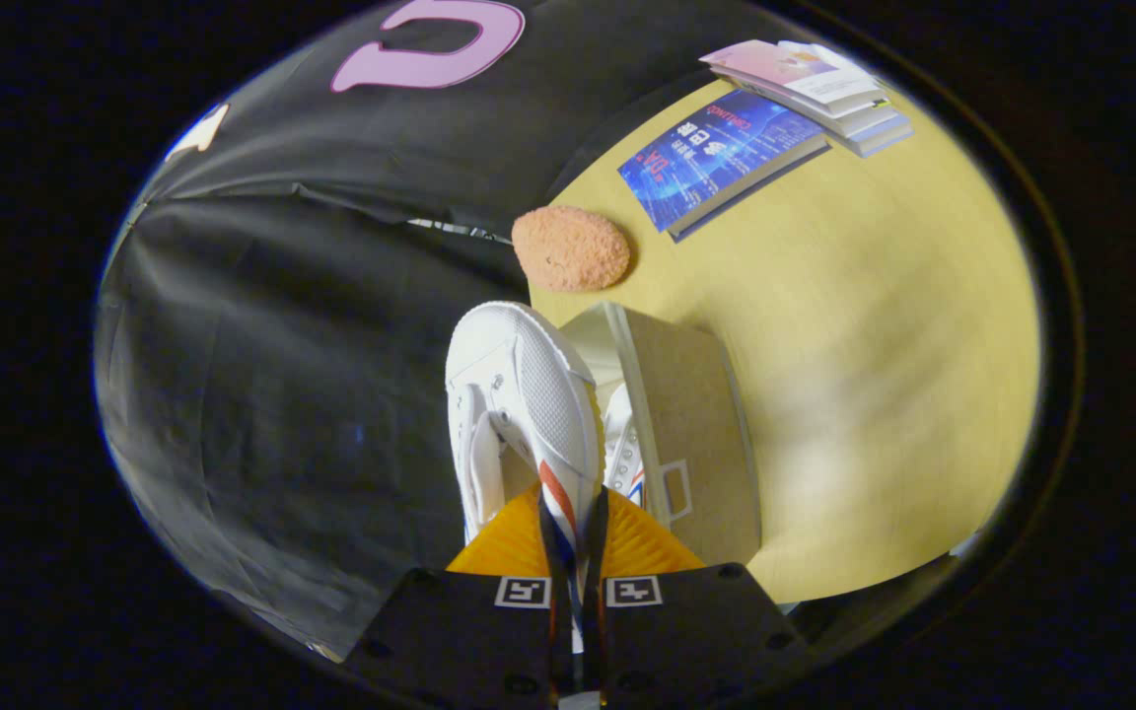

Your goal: Open the storage box then place both shoes into the box .Put the left shoe in first, then the right shoe, with the right side of both shoes facing outward in a uniform manner.

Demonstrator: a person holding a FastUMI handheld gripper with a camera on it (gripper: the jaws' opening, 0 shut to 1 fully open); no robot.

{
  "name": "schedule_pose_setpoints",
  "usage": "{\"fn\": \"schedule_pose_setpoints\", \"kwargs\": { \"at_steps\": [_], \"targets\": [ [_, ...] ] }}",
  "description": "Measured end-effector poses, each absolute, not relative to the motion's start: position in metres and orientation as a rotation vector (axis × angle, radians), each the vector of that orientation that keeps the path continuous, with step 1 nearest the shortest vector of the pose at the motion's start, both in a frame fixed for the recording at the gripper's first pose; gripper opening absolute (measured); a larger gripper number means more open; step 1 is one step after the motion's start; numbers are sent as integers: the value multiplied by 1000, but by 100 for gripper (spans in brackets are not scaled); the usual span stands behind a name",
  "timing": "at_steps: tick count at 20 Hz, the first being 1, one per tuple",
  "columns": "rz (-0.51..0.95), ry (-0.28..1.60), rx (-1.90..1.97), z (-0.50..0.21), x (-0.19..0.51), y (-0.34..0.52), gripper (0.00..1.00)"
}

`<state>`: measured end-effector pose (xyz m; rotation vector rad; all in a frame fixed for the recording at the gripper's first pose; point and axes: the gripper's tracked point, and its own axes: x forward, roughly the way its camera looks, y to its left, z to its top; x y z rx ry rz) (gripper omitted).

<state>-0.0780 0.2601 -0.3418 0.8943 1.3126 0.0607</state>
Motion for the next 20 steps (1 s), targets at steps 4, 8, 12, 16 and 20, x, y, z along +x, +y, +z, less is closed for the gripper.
{"fn": "schedule_pose_setpoints", "kwargs": {
  "at_steps": [4, 8, 12, 16, 20],
  "targets": [
    [-53, 1307, 806, -359, -86, 270, 6],
    [-121, 1282, 744, -366, -87, 268, 6],
    [-162, 1259, 688, -372, -91, 261, 13],
    [-171, 1241, 729, -370, -92, 263, 20],
    [-147, 1240, 745, -367, -92, 268, 38]
  ]
}}
